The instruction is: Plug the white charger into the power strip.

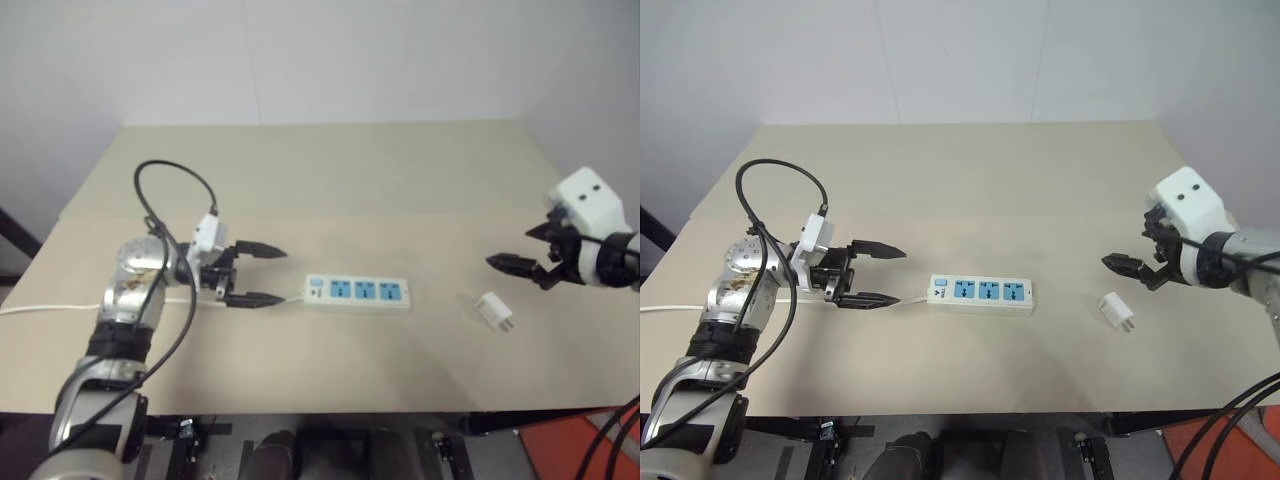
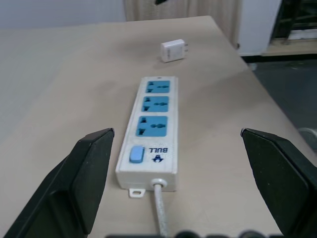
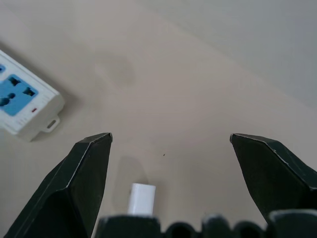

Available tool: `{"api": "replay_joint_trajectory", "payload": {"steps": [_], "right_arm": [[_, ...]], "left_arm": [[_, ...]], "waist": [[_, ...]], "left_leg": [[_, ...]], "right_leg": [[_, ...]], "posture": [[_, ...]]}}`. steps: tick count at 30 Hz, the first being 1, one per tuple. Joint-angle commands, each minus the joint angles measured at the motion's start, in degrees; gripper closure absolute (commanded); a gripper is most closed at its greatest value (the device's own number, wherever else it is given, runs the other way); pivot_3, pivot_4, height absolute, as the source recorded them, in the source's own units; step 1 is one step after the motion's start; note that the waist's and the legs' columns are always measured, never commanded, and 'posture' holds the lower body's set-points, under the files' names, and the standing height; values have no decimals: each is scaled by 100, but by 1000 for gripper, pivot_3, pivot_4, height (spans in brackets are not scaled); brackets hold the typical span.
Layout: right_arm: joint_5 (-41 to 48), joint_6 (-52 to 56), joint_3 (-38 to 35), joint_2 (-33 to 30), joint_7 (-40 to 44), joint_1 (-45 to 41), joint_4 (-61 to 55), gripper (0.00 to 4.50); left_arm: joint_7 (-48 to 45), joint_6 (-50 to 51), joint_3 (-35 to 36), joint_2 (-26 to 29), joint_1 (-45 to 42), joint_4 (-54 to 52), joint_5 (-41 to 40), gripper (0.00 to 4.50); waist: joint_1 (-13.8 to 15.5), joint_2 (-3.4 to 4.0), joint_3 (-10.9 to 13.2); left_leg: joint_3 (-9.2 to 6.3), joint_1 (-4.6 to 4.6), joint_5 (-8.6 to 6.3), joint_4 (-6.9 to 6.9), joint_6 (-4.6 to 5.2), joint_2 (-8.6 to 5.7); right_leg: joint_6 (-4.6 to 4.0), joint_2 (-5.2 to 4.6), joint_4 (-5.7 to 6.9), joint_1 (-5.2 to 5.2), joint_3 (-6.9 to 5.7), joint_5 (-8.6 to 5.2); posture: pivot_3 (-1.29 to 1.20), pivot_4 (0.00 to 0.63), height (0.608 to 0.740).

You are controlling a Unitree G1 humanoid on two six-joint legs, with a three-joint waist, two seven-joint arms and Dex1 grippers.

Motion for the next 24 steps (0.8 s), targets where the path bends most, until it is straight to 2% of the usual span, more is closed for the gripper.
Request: {"api": "replay_joint_trajectory", "payload": {"steps": [1,7,15,24], "right_arm": [[279,556,290,-274,197,-413,-87,0],[444,1469,1161,-610,279,-1156,93,0],[400,1438,2225,-1034,677,-1835,80,0],[424,1539,2296,-896,658,-1826,15,0]], "left_arm": [[-57,-308,-156,3,-272,342,-130,18],[-57,-605,-414,4,-518,674,-157,18],[-57,-712,-551,-10,-565,766,-241,18],[-57,-726,-571,-79,-518,765,-243,18]], "waist": [[0,0,0],[0,0,0],[-11,1,0],[-2,1,0]], "left_leg": [[0,-1,0,-1,0,-1],[0,-29,0,-7,0,-1],[22,-59,1,-29,-2,-1],[26,-62,1,-28,-2,-1]], "right_leg": [[0,0,0,-2,1,0],[-4,0,-17,-29,2,3],[-7,-2,-22,-78,13,6],[-6,-2,-24,-78,14,6]], "posture": [[0,150,740],[0,150,740],[0,150,740],[0,150,740]]}}
